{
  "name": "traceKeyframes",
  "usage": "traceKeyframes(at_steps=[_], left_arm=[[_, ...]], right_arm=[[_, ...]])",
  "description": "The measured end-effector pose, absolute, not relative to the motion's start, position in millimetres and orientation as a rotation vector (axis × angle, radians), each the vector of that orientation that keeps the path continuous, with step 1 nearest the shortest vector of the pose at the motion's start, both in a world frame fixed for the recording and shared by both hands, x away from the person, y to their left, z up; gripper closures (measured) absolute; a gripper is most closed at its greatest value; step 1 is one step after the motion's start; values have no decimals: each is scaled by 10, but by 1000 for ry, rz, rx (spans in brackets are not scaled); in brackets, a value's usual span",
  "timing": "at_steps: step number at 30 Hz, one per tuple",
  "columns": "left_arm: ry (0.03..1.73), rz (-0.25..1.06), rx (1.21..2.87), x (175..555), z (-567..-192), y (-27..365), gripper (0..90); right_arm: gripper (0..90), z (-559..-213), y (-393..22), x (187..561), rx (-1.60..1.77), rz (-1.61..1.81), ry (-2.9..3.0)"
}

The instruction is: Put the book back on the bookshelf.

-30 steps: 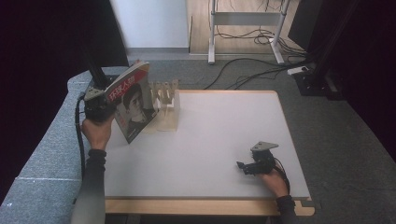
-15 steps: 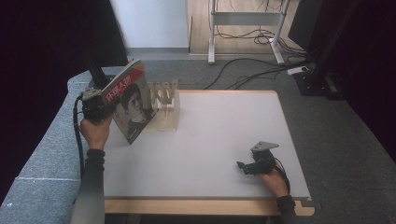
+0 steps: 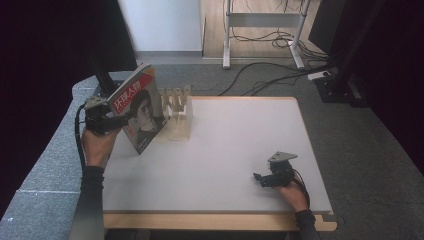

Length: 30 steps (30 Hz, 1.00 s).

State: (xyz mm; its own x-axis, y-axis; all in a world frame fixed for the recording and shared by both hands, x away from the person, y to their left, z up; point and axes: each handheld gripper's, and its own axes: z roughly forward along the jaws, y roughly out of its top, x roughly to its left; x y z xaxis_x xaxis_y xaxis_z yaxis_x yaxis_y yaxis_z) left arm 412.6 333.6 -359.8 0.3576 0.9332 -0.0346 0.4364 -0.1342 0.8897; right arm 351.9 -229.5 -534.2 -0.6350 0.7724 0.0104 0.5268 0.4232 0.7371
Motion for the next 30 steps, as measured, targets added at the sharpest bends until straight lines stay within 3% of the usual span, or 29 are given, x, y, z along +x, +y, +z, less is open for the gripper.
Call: traceKeyframes(at_steps=[14,30], left_arm=[[1167,656,1729,3826,-3611,3392,136],[1068,644,1800,3363,-3745,3177,26]], right_arm=[[109,-5342,-2295,3519,1118,1042,2351],[109,-5342,-2292,3516,1115,1038,2349]])
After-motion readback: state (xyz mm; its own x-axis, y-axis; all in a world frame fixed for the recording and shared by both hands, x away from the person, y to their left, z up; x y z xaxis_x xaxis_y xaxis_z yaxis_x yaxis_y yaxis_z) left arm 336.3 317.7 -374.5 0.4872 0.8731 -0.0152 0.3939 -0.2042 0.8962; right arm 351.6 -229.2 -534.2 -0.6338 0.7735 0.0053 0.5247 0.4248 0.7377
